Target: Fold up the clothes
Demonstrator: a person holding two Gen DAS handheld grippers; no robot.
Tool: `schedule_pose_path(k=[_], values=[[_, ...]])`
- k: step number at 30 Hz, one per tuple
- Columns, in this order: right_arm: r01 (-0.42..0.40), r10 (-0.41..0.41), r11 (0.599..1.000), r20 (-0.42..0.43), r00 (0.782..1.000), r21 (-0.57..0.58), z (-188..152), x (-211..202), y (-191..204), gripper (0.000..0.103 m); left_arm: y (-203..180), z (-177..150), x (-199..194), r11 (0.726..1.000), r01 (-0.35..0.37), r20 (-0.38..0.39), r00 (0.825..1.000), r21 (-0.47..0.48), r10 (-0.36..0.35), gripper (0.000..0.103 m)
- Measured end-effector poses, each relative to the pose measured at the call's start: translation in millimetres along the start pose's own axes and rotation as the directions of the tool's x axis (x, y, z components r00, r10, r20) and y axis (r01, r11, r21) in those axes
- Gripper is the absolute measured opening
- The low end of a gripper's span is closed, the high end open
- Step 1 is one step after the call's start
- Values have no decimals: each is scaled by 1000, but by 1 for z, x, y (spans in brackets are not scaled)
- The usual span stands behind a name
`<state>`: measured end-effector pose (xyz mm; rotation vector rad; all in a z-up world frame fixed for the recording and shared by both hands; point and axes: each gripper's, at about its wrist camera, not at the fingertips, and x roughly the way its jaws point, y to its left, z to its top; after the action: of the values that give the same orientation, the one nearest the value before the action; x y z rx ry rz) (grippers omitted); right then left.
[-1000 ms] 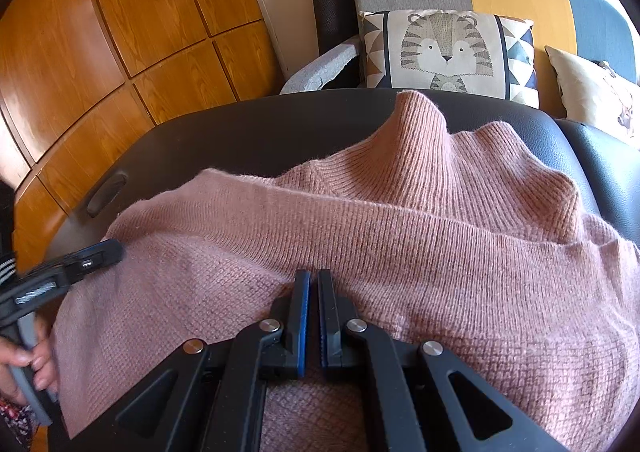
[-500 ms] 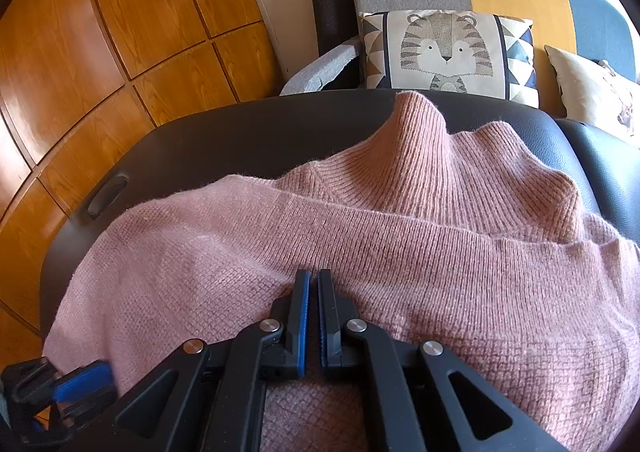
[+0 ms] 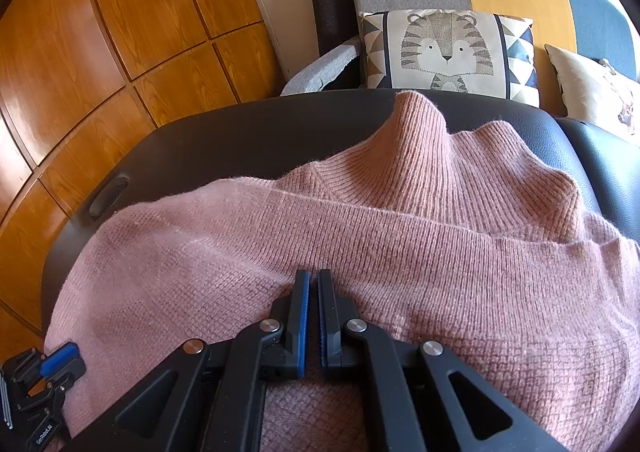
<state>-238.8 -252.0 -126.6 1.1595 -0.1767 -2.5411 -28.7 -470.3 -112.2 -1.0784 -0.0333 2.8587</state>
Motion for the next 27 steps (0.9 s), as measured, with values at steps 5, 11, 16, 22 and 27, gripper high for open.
schedule_pose_path(k=[5,11,16,22,27], values=[[0,0,1000,0,1000,1,0,0,1,1,15,-7,-17,997,-42,18,999,-66,43,20],[-4,4,1000,2,1000,3,1,-1,0,1,2,22,-29,991,42,118,993,-126,-27,20],[-10,10,1000,4,1000,7,0,0,-1,1,-23,65,5,999,26,94,995,23,-28,20],[-14,14,1000,11,1000,7,-1,2,-1,1,-50,88,71,987,78,-66,995,141,-69,20],[-18,18,1000,14,1000,14,-1,4,-1,1,-50,84,99,980,35,-109,994,194,-14,20]])
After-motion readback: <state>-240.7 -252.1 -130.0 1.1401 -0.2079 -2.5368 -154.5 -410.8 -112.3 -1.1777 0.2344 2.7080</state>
